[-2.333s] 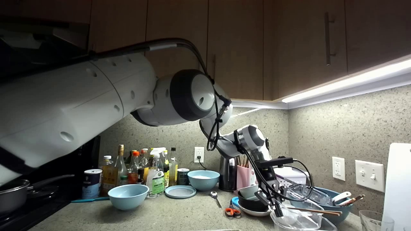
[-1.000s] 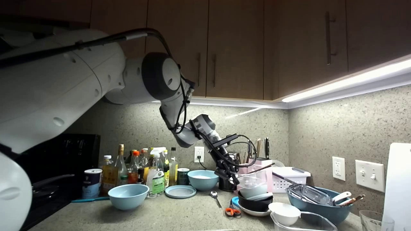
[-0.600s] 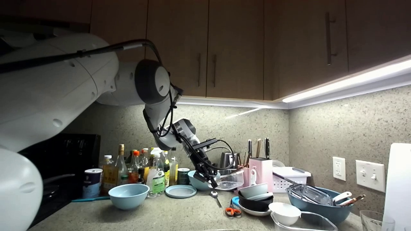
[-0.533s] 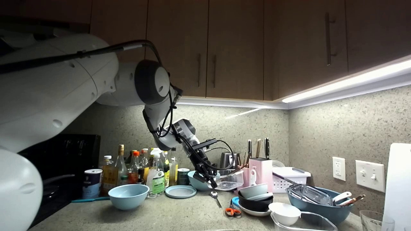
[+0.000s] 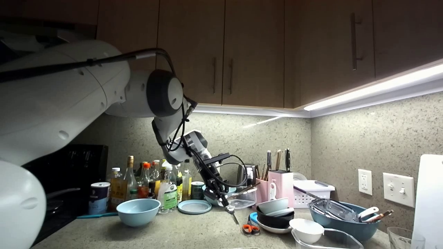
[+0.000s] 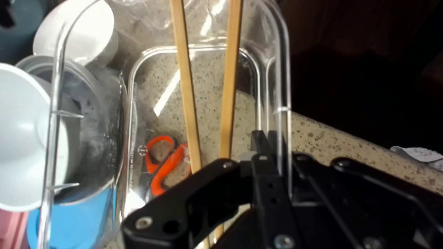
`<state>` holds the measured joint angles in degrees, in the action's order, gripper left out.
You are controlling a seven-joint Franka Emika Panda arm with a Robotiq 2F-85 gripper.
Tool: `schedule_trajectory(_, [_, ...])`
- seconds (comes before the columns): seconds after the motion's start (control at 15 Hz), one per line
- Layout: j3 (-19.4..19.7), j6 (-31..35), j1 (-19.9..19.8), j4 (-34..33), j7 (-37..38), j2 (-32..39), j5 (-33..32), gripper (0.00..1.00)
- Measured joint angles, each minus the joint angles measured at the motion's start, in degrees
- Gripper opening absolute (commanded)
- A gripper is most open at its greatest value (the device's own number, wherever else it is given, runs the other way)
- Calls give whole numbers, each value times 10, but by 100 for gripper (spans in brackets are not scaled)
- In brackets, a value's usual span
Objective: Pick up the bowl and move it to the left
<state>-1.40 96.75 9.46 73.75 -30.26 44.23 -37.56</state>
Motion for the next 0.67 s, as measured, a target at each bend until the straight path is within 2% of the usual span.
schedule_trajectory(0.4, [-23, -89, 55, -82, -14, 60, 0, 4])
schedule_trajectory(0.53, [-27, -115, 67, -116, -41, 83, 0, 4])
schedule_trajectory(0.67, [-33, -114, 67, -149, -95, 111, 0, 4])
